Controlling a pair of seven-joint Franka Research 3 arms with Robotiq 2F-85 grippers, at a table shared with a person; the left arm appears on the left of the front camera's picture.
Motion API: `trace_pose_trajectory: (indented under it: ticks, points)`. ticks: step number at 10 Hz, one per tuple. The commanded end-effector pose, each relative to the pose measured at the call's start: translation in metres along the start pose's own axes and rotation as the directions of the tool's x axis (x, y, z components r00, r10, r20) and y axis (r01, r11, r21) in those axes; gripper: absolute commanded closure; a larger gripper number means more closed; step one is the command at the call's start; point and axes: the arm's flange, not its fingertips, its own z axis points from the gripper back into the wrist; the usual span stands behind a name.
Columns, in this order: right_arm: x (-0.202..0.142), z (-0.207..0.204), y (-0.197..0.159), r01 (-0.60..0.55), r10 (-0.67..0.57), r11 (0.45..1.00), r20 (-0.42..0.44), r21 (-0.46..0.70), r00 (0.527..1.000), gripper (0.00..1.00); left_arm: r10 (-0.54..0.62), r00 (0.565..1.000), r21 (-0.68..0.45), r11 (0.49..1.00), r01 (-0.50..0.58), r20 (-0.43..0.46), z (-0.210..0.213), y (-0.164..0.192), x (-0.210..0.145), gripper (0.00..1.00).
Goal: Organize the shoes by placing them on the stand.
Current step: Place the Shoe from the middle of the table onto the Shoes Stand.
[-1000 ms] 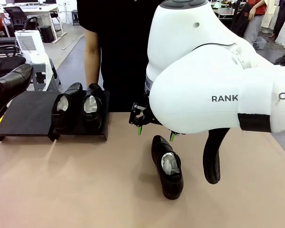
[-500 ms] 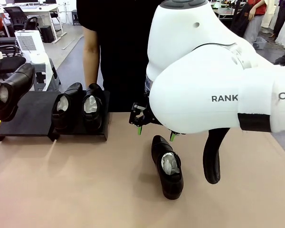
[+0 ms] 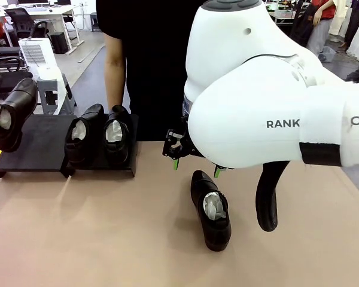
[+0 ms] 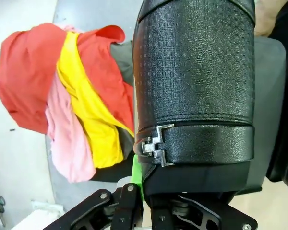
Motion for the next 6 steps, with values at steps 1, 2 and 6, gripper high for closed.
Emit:
trace_pose_trajectory:
  ticks: [1, 2, 6]
  points:
    - [0.004, 0.003, 0.001, -0.016, 0.016, 1.0, 0.003, -0.01, 1.0, 0.0, 0.036, 0.999, -0.042, 0.998, -0.036, -0.001, 0.001, 0.003, 0.003, 1.0]
    - [0.004, 0.003, 0.001, -0.016, 0.016, 1.0, 0.003, -0.01, 1.0, 0.0, 0.044, 0.999, -0.057, 0.997, -0.045, -0.01, -0.001, 0.005, 0.003, 1.0]
    - [0.004, 0.003, 0.001, -0.016, 0.016, 1.0, 0.003, -0.01, 1.0, 0.0, 0.085, 0.992, -0.096, 0.991, -0.094, -0.092, -0.016, 0.013, -0.002, 1.0]
